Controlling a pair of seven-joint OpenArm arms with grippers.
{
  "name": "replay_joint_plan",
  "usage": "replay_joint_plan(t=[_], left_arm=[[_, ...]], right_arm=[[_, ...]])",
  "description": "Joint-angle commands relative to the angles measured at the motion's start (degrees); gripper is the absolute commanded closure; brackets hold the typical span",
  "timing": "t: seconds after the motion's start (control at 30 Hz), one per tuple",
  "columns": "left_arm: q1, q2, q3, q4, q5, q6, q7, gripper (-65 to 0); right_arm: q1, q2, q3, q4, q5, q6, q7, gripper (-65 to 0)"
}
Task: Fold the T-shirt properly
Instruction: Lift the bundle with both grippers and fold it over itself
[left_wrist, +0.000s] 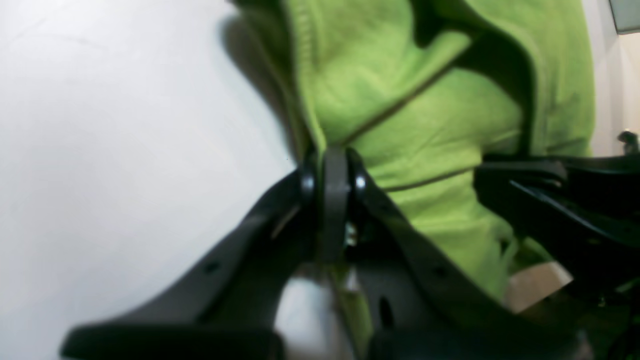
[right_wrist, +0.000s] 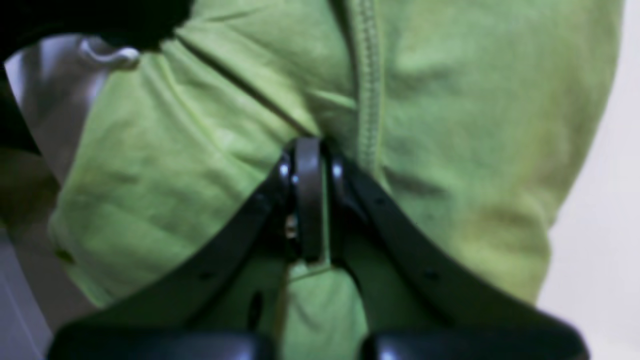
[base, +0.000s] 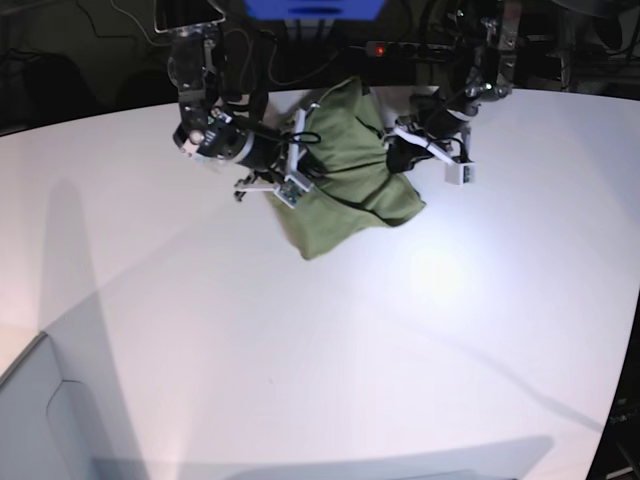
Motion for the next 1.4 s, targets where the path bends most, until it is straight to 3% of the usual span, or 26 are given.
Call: replay_joint_plan(t=[0.0, 0.4, 0.7, 0.8, 0.93, 1.03, 1.17, 1.37], left_arm=[[-0.38, -0.29, -0.09, -0.2, 0.48, 0.4, 0.26, 0.0], [-0.55, 0.15, -1.76, 0.06, 0.39, 0.32, 0.26, 0.0], [-1.61, 0.15, -1.68, 0.06, 0.39, 0.32, 0.53, 0.0], [-1.7, 0.15, -1.68, 0.06, 0.39, 0.32, 0.35, 0.0], [-2.22, 0.15, -1.68, -0.46, 0.39, 0.32, 0.35, 0.0], [-3.19, 0.15, -1.59, -0.64, 0.39, 0.32, 0.7, 0.0], [-3.02, 0.15, -1.41, 1.73, 0.31, 0.67, 0.79, -0.3], [-1.43, 0.15, -1.32, 7.45, 0.31, 0.76, 0.79, -19.9]], right_arm=[[0.09, -0.17, -0.1, 0.19, -0.72, -0.03, -0.82, 0.0], [-1.49, -0.52, -0.01, 19.79, -0.37, -0.03, -1.35, 0.0], [6.25, -0.26, 1.83, 5.73, -0.37, -0.03, -0.03, 0.0], [7.74, -0.17, 4.3, -1.66, -0.37, -0.03, 5.42, 0.0], [8.44, 0.18, 8.52, -7.11, -0.37, -0.03, 8.67, 0.0], [8.27, 0.53, 9.4, -6.23, -0.28, -0.03, 8.85, 0.0], [5.02, 0.62, 9.4, 3.09, 2.09, -0.03, 8.14, 0.0], [0.62, 0.71, 9.4, 15.92, 2.36, -0.03, 3.48, 0.0]])
